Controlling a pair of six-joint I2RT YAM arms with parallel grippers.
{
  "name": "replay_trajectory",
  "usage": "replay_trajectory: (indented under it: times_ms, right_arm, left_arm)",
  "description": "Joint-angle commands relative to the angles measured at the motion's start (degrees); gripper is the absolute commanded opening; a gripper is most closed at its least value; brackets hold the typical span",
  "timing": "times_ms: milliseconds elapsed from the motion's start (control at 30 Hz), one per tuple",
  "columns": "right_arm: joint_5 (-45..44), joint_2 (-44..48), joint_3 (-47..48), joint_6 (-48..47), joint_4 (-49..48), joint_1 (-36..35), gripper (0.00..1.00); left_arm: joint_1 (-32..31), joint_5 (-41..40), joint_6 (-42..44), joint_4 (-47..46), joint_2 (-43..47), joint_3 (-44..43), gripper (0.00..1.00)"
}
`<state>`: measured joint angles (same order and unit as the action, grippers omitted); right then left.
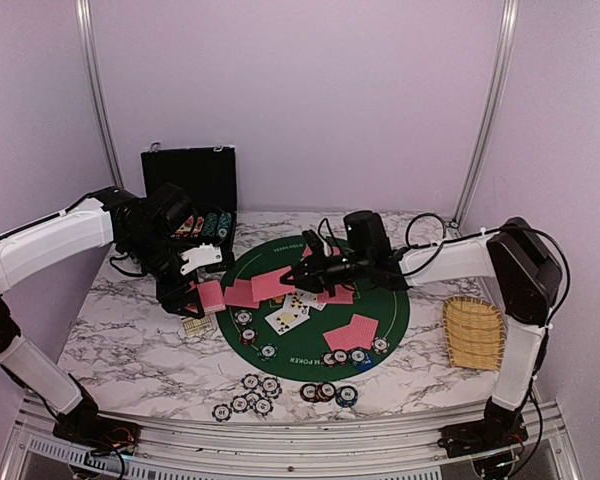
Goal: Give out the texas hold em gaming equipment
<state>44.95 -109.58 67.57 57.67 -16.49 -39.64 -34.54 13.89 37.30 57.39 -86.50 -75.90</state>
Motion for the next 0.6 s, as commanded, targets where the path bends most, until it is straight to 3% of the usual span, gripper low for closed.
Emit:
replay_trajectory:
  times_ms: [0,267,567]
  right_arm:
    - [-1.52,3.99,-1.23,-7.33,7.91,7.13,0.00]
    - [-5.98,0.00,1.08,-17.54,19.51,15.87,0.00]
    - [-9.94,-6.53,4.21,-23.31,25.24,17.21,0.00]
  left_arm:
    - [0.27,0.08,0.34,0.45,1.73,-0.06,0.00]
    - [0.27,0.14,0.45,0.53,1.70,0.00,0.00]
    - [0.36,0.24,0.50,0.53,1.87,0.81,0.00]
